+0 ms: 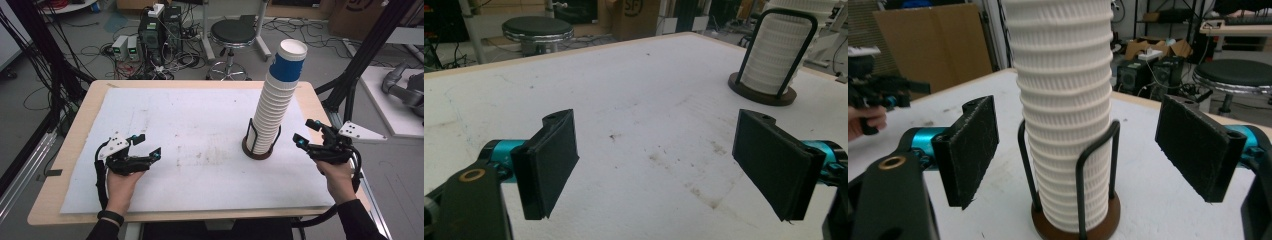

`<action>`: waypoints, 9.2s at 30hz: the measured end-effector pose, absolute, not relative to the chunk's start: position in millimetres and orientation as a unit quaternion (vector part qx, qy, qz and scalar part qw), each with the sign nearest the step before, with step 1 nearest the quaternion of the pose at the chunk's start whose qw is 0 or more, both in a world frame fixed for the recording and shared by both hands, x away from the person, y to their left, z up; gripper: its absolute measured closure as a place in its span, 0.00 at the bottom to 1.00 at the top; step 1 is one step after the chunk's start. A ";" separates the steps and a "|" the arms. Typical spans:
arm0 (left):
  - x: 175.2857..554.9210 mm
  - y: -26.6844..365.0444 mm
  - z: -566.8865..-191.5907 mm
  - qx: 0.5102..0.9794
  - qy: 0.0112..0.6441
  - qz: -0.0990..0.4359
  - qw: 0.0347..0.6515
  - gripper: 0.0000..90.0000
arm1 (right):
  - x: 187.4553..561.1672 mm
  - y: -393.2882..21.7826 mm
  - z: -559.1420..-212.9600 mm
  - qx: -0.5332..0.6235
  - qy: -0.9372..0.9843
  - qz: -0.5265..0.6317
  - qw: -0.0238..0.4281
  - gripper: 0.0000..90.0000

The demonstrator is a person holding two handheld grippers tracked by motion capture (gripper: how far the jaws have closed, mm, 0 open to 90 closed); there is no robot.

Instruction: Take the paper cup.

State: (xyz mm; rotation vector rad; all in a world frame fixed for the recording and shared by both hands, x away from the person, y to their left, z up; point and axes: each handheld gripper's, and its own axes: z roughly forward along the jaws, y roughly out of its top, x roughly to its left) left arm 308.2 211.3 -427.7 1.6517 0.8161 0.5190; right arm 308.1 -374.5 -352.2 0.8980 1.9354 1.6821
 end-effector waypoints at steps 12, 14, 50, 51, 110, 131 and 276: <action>308.0 212.7 -428.8 0.706 0.354 0.212 0.576 0.20 | 322.4 -354.5 -311.8 0.296 0.696 0.617 0.215 0.20; 308.1 212.9 -428.8 0.706 0.354 0.212 0.575 0.20 | 326.9 -350.6 -304.2 0.294 0.697 0.618 0.214 0.20; 310.3 210.6 -430.6 0.710 0.352 0.203 0.575 0.20 | 368.5 -315.1 -260.1 0.296 0.729 0.583 0.203 0.15; 310.4 210.7 -430.6 0.711 0.351 0.204 0.574 0.20 | 368.5 -315.1 -260.1 0.296 0.729 0.583 0.203 0.15; 356.6 96.8 -266.8 0.732 0.206 0.113 0.639 0.20 | 372.7 -312.0 -261.2 0.293 0.729 0.581 0.214 0.16; 391.3 12.5 -186.8 0.732 0.153 0.123 0.652 0.20 | 372.6 -312.1 -261.2 0.291 0.729 0.581 0.215 0.16; 320.4 101.4 -229.7 0.650 0.146 0.110 0.737 0.37 | 365.7 -313.4 -262.3 0.290 0.728 0.578 0.225 0.16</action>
